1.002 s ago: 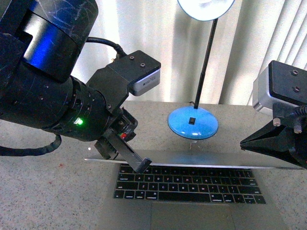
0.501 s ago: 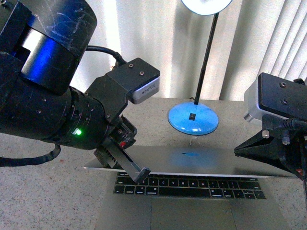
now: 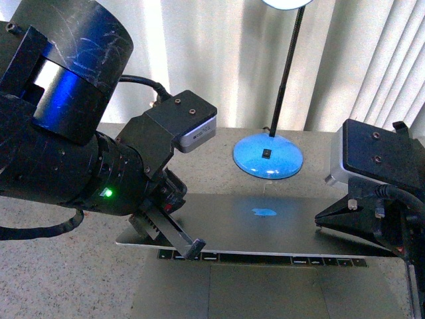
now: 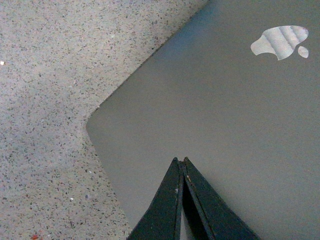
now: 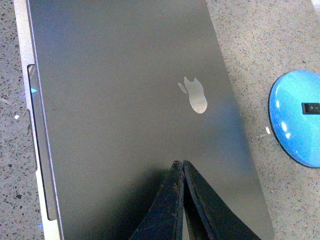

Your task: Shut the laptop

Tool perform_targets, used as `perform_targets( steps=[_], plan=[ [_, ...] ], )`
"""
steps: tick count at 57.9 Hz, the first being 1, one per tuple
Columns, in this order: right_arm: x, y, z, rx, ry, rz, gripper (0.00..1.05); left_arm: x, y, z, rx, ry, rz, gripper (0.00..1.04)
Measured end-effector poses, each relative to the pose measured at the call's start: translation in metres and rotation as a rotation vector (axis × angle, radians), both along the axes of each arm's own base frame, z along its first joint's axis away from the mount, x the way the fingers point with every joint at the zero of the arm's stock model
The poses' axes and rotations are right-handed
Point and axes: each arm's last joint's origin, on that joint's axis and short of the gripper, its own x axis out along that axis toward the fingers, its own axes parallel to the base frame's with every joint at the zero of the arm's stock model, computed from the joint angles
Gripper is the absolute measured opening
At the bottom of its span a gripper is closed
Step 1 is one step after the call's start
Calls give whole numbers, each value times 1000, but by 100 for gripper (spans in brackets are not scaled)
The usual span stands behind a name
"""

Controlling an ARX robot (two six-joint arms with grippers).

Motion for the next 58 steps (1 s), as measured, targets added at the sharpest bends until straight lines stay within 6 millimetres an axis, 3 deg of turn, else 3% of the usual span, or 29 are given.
perform_targets(
  steps=[58],
  plan=[
    [-9, 5, -39, -16, 77, -12, 3, -11, 2, -39, -42, 92, 23, 4]
  ],
)
